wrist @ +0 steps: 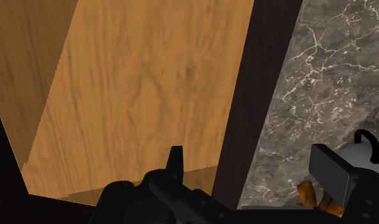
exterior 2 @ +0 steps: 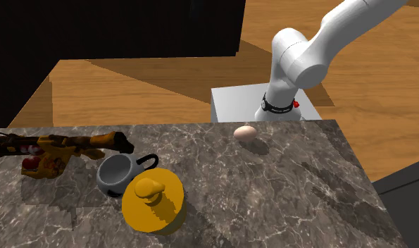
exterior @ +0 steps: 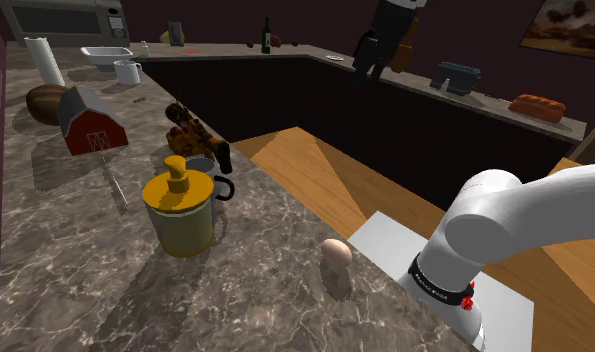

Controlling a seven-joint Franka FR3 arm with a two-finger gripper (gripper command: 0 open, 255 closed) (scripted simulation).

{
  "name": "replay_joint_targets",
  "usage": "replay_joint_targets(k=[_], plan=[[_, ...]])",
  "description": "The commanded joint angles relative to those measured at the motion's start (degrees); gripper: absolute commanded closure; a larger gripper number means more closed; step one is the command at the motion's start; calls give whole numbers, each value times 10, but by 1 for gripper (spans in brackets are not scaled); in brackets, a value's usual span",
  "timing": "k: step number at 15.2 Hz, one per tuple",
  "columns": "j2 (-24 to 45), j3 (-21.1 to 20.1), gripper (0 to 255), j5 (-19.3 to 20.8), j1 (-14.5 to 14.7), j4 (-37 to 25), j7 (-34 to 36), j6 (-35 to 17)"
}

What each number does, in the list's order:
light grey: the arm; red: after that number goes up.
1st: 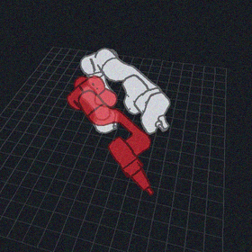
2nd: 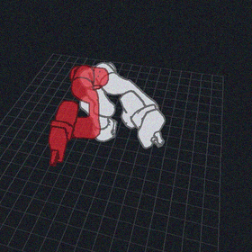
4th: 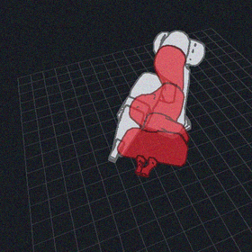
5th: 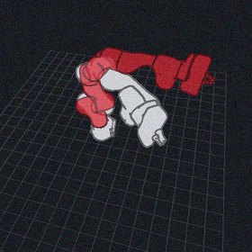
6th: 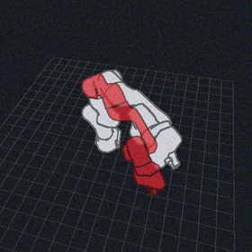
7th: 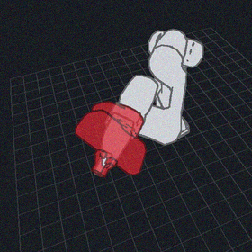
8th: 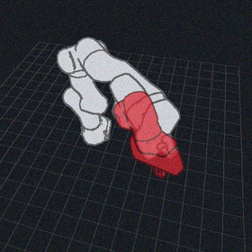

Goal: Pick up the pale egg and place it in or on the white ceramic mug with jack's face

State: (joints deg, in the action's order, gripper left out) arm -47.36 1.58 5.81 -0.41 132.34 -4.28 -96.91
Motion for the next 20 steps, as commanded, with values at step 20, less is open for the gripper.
replay_joint_targets(k=[20], plan=[[-153, -211, 0, -126, 112, 298, 185, -88]])
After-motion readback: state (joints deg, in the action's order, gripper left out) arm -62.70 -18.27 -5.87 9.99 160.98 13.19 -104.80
